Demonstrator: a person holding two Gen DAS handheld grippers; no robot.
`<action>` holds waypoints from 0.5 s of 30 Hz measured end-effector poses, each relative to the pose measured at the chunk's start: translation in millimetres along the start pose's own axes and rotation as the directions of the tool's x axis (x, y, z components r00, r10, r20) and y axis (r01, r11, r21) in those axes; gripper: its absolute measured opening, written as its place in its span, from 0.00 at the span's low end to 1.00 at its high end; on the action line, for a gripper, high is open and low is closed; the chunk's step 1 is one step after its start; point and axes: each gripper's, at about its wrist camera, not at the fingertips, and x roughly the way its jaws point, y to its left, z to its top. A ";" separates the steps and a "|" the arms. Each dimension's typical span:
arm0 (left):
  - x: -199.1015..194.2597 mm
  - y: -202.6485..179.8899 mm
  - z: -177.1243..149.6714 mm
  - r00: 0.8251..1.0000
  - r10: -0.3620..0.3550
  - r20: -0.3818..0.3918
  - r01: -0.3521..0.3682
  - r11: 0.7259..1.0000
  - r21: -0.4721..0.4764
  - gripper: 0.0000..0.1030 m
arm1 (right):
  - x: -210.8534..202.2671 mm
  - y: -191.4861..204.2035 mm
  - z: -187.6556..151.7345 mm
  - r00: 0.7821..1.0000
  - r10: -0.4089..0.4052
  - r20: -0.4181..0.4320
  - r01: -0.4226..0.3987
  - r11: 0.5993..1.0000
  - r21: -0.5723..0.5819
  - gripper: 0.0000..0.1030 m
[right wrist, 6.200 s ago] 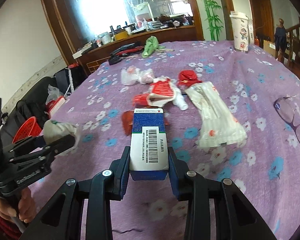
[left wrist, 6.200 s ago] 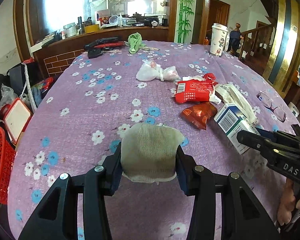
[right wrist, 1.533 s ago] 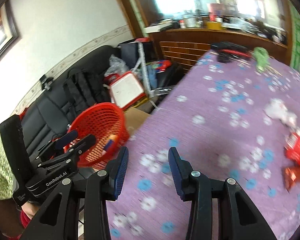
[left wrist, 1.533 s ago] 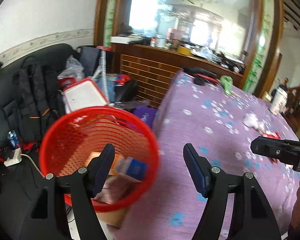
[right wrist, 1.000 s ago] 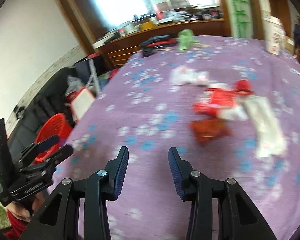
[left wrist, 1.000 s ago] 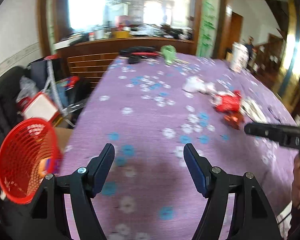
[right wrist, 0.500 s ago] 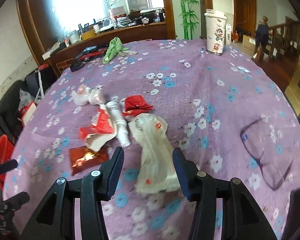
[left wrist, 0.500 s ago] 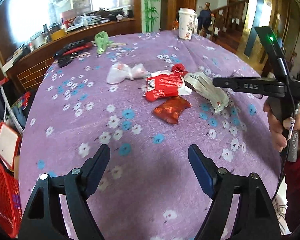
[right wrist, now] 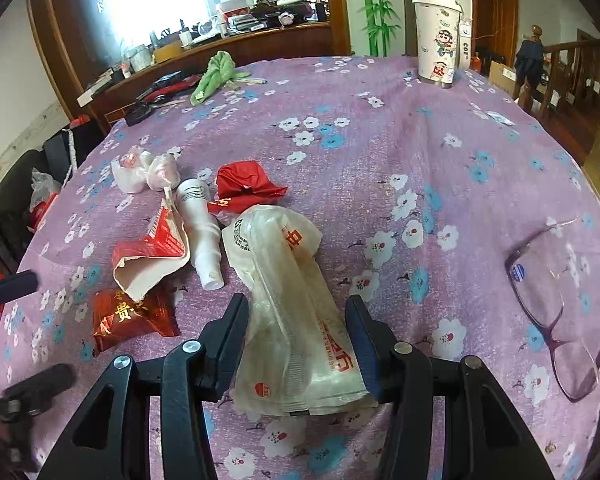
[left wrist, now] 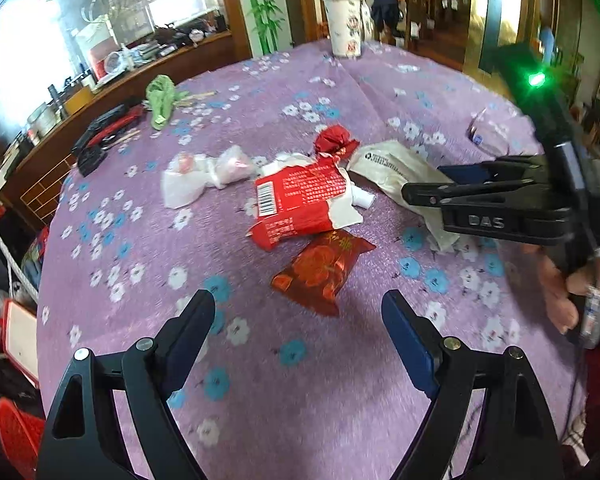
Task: Collect trash
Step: 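Grasp the red-gold snack wrapper with the left tool while the right tool grasps the white plastic bag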
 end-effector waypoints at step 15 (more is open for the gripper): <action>55.4 -21.1 16.4 1.000 0.009 -0.025 -0.009 1.000 0.011 0.81 | -8.0 -9.0 -5.0 0.994 0.111 0.021 -0.112 0.991 0.070 0.30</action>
